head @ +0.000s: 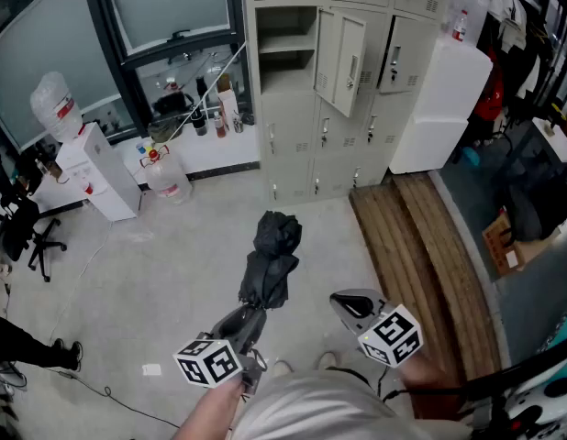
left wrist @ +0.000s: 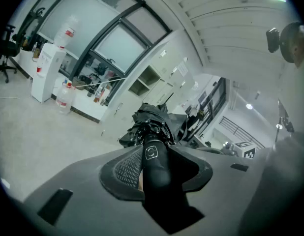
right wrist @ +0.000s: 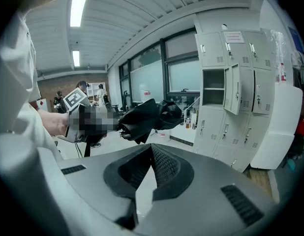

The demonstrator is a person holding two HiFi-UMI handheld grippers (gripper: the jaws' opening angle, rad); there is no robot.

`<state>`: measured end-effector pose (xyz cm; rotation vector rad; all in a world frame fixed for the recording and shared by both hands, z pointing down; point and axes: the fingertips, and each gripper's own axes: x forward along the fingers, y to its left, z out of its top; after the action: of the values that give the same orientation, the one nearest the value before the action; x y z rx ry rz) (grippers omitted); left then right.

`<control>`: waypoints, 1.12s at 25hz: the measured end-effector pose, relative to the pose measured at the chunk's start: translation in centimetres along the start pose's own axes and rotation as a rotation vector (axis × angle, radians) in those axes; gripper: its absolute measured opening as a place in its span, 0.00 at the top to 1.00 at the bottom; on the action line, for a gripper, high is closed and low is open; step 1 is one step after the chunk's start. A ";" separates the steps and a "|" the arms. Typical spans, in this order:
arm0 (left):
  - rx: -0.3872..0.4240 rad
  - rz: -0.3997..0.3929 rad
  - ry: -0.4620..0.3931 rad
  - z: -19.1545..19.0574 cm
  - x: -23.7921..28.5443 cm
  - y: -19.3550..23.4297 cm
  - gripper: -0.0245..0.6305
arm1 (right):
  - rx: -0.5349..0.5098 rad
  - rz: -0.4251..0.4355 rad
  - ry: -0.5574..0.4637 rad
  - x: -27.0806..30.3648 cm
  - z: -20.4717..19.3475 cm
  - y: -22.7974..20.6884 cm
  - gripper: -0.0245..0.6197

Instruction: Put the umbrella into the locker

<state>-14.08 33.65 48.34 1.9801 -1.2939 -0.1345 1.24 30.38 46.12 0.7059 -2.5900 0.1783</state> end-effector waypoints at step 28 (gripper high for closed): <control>0.087 0.153 -0.059 16.5 23.0 4.9 0.70 | 0.065 -0.036 -0.059 9.4 7.1 -23.2 0.93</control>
<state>-14.24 5.00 46.60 1.9533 -1.5061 -0.0637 3.08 4.47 44.23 0.7919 -2.6353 0.2343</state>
